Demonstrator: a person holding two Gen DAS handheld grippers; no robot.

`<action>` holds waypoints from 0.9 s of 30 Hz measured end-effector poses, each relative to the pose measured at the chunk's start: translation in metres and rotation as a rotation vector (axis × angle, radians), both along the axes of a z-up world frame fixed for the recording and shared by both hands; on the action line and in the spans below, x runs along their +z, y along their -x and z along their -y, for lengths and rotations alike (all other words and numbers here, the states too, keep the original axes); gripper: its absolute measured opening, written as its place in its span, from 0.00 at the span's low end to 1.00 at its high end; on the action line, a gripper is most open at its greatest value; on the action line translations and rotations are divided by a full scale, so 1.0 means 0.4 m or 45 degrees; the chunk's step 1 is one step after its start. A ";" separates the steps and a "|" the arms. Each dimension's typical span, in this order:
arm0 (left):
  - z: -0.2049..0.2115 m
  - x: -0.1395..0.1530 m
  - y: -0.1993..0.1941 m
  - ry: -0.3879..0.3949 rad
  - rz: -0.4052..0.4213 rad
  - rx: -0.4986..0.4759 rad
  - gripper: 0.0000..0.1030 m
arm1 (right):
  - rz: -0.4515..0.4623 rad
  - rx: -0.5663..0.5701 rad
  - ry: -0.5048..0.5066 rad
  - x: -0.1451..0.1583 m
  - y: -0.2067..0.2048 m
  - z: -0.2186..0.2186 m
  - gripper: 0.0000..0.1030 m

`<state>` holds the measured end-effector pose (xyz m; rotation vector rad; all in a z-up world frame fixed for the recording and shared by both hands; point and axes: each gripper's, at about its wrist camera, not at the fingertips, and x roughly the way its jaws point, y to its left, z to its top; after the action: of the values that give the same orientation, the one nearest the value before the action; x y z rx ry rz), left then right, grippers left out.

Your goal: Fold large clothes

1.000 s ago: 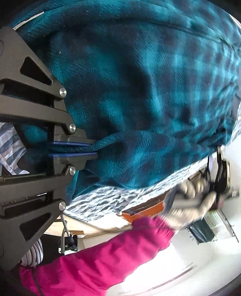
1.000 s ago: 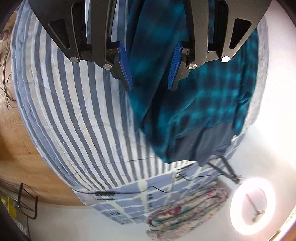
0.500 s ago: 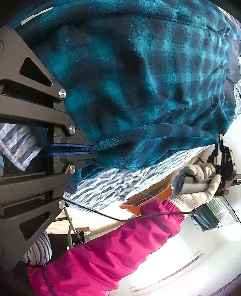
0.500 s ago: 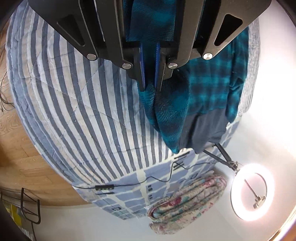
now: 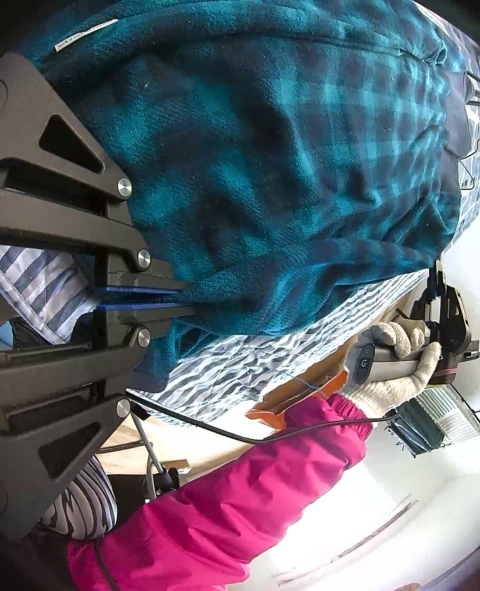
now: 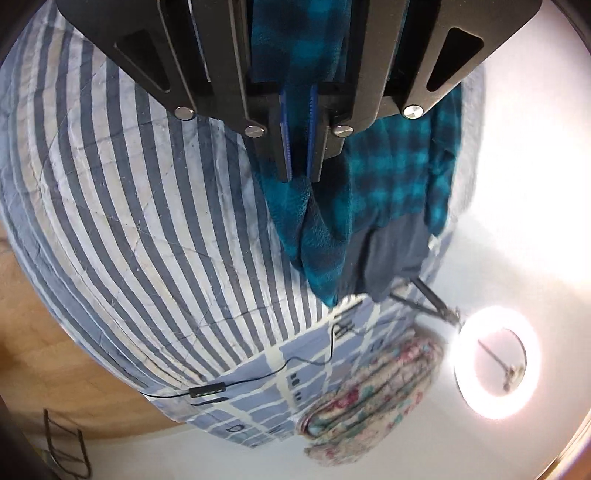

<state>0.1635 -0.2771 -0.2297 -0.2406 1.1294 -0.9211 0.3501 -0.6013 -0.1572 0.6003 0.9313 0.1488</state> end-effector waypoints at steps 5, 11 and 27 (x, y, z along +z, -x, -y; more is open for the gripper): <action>0.001 0.001 0.004 -0.006 -0.001 0.000 0.01 | 0.020 -0.008 0.101 0.020 -0.006 -0.004 0.02; -0.002 -0.002 0.017 -0.021 0.001 0.001 0.01 | -0.017 0.009 0.206 0.002 -0.049 -0.021 0.02; -0.003 0.001 0.021 -0.012 -0.004 0.013 0.01 | 0.109 -0.024 0.212 0.096 -0.038 -0.048 0.00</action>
<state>0.1551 -0.2760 -0.2293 -0.2401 1.1345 -0.9061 0.3653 -0.5822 -0.1186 0.4455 0.8454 0.0788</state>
